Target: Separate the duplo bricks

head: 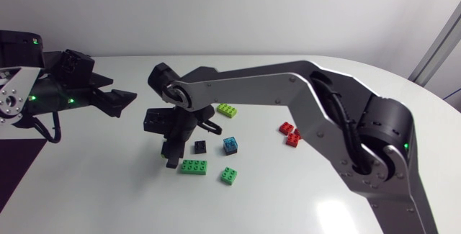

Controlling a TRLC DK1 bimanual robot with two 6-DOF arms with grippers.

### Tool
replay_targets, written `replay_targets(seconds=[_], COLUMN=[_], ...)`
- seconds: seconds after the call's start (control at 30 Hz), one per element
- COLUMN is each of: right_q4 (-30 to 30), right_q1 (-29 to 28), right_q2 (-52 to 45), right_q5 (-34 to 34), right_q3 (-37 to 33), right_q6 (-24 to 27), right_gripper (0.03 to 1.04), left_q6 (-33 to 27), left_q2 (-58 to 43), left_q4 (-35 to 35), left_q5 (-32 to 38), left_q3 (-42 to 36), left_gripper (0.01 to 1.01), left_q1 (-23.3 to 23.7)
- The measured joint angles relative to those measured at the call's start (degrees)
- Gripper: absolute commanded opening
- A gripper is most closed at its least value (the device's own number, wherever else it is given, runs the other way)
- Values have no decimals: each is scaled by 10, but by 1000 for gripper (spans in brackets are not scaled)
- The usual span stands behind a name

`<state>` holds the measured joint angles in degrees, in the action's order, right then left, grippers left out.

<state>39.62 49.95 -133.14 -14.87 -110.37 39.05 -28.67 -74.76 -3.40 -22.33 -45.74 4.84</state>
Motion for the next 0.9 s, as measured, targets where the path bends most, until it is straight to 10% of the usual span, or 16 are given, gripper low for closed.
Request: replay_targets(seconds=[0.6, 0.9], right_q4=[25, 25], right_q1=[7, 7], right_q2=[-38, -43], right_q5=[47, 55], right_q3=[-39, -40], right_q6=[-1, -1], right_gripper=[280, 546], left_q6=[-4, -4], left_q2=[9, 9], left_q4=[-2, -2], left_q5=[-14, -15], left_q3=[14, 14], left_gripper=[982, 982], left_q1=[8, 9])
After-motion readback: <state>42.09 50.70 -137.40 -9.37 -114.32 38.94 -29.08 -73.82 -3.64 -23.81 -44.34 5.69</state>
